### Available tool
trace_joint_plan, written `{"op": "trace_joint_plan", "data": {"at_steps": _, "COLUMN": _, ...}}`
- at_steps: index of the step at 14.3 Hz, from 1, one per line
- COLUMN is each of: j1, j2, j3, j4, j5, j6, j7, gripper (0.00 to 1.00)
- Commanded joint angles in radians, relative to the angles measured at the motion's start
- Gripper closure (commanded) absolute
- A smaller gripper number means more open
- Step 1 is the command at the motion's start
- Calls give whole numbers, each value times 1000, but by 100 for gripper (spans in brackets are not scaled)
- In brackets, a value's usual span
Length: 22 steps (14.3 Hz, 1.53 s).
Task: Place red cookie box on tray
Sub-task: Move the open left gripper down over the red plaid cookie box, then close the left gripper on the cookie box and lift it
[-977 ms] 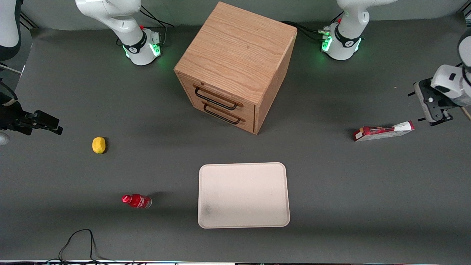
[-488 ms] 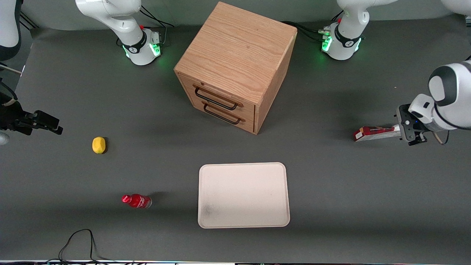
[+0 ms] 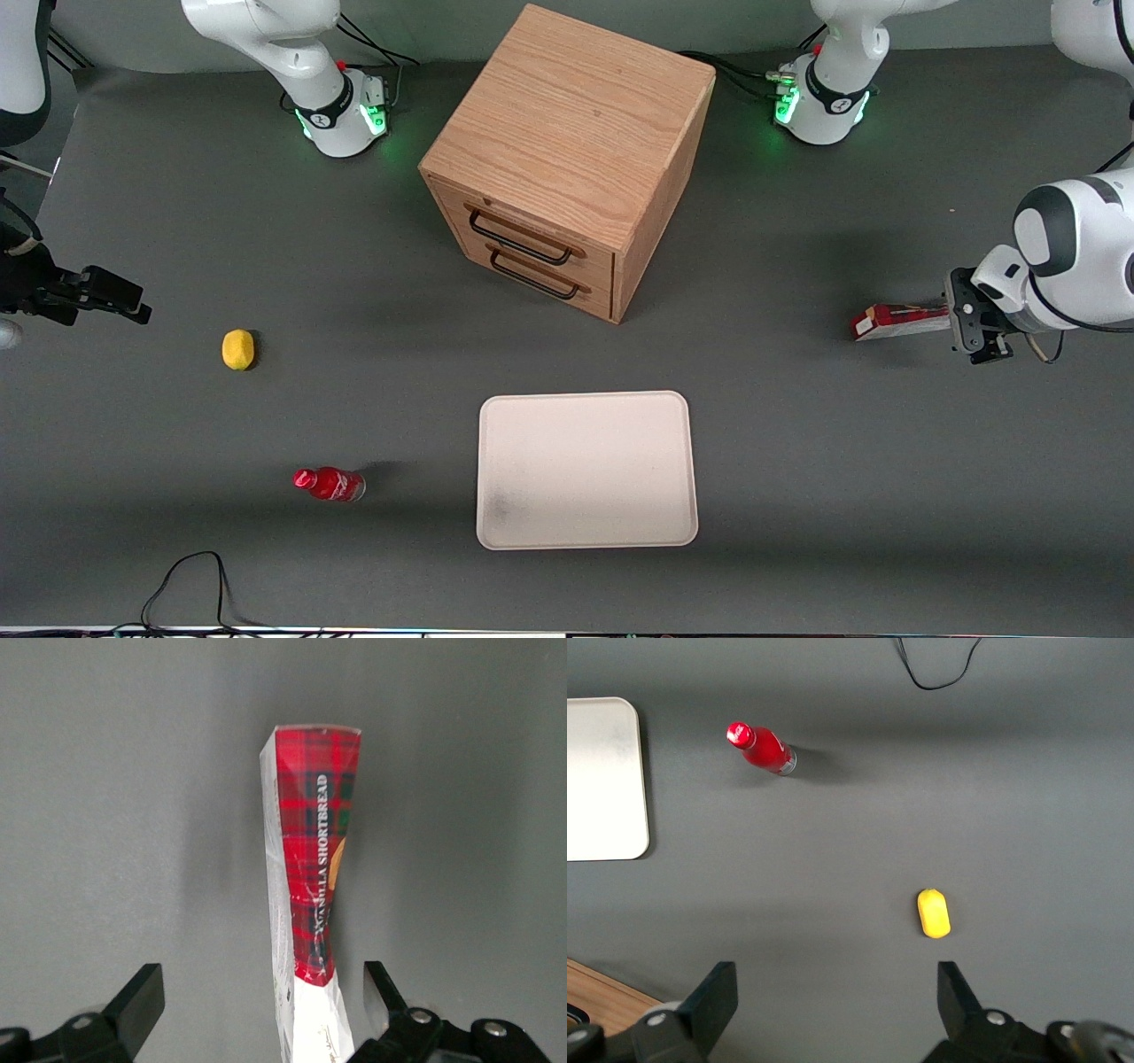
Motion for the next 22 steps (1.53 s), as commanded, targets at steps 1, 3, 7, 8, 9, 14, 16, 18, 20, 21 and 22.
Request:
{"op": "trace_joint_plan", "data": {"at_steps": 1, "j1": 15, "j2": 24, "j3": -2, "j4": -3, "j5": -8, "j6": 21, "j7": 55, "gripper": 0}}
{"op": "trace_joint_plan", "data": {"at_steps": 3, "j1": 18, "j2": 27, "j3": -2, "j4": -40, "j5": -8, "j6": 64, "j7": 60, "gripper": 2}}
{"op": "trace_joint_plan", "data": {"at_steps": 7, "j1": 18, "j2": 24, "j3": -2, "j4": -55, "j5": -9, "j6": 70, "j7": 60, "gripper": 30}}
{"op": "trace_joint_plan", "data": {"at_steps": 8, "j1": 18, "j2": 24, "j3": -2, "j4": -57, "j5": -11, "j6": 70, "j7": 60, "gripper": 51}}
{"op": "trace_joint_plan", "data": {"at_steps": 9, "j1": 18, "j2": 24, "j3": -2, "j4": -63, "j5": -14, "j6": 71, "j7": 60, "gripper": 85}}
{"op": "trace_joint_plan", "data": {"at_steps": 14, "j1": 18, "j2": 19, "j3": -2, "j4": -84, "j5": -35, "j6": 85, "j7": 58, "gripper": 100}}
{"op": "trace_joint_plan", "data": {"at_steps": 16, "j1": 18, "j2": 16, "j3": -2, "j4": -86, "j5": -37, "j6": 82, "j7": 58, "gripper": 100}}
{"op": "trace_joint_plan", "data": {"at_steps": 18, "j1": 15, "j2": 7, "j3": -2, "j4": -77, "j5": -37, "j6": 65, "j7": 58, "gripper": 100}}
{"op": "trace_joint_plan", "data": {"at_steps": 20, "j1": 3, "j2": -53, "j3": -2, "j4": -68, "j5": -35, "j6": 29, "j7": 46, "gripper": 100}}
{"op": "trace_joint_plan", "data": {"at_steps": 21, "j1": -2, "j2": -73, "j3": -3, "j4": -36, "j5": -34, "j6": -20, "j7": 44, "gripper": 100}}
{"op": "trace_joint_plan", "data": {"at_steps": 22, "j1": -6, "j2": -76, "j3": -5, "j4": 25, "j5": -31, "j6": -92, "j7": 44, "gripper": 100}}
